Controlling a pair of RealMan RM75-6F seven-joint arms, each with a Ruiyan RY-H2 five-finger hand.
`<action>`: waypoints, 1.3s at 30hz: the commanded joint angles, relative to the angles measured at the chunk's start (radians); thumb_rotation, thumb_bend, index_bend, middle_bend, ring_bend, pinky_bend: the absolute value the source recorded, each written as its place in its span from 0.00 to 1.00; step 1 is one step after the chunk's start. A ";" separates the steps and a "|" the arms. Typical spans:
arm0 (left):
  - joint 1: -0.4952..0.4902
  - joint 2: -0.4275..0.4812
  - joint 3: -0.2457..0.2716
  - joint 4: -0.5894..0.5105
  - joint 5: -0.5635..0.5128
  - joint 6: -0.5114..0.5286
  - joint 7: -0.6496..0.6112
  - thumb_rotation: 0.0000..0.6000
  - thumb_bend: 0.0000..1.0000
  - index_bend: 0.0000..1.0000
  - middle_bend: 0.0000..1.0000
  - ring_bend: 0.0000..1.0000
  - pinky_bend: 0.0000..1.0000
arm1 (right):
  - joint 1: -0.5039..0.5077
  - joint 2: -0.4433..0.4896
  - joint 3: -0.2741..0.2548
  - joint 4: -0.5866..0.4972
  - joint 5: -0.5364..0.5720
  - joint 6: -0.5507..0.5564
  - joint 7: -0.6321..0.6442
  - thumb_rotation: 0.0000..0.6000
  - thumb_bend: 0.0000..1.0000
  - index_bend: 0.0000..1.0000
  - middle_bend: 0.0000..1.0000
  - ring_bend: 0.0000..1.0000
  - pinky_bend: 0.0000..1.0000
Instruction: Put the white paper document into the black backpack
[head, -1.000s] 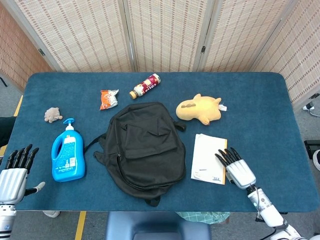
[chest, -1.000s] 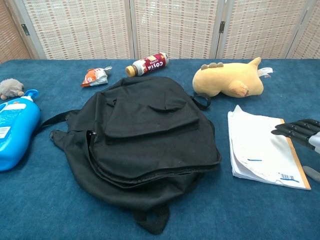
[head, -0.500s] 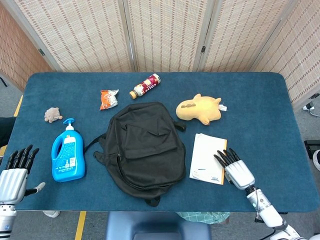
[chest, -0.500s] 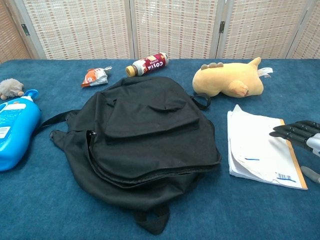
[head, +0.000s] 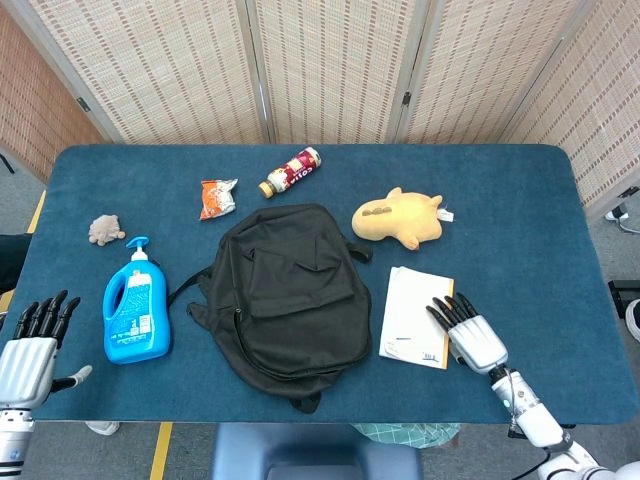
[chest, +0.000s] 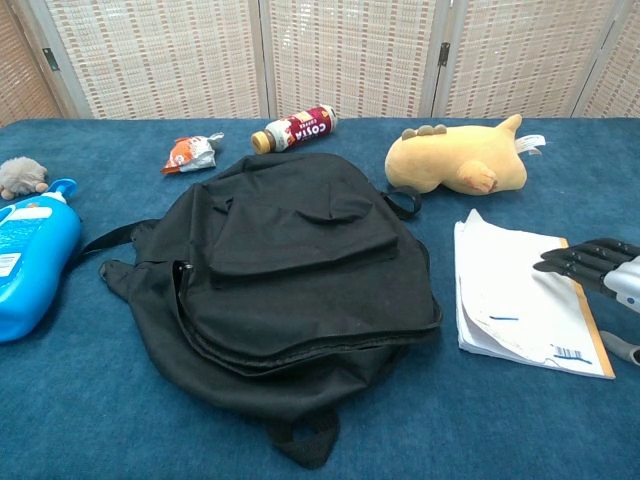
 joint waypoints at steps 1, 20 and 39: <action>0.000 -0.001 -0.001 0.000 0.001 0.001 -0.001 1.00 0.13 0.03 0.02 0.02 0.00 | 0.004 0.002 0.002 -0.006 -0.001 0.004 -0.001 1.00 0.48 0.02 0.06 0.03 0.00; 0.005 -0.002 -0.001 0.007 -0.001 0.009 -0.007 1.00 0.13 0.03 0.02 0.02 0.00 | 0.057 -0.010 0.041 -0.052 -0.029 0.087 0.030 1.00 0.51 0.04 0.10 0.08 0.00; 0.003 -0.001 0.000 -0.001 -0.003 0.003 0.000 1.00 0.13 0.03 0.02 0.02 0.00 | 0.096 -0.030 0.043 -0.114 -0.051 0.118 0.054 1.00 0.54 0.14 0.11 0.12 0.01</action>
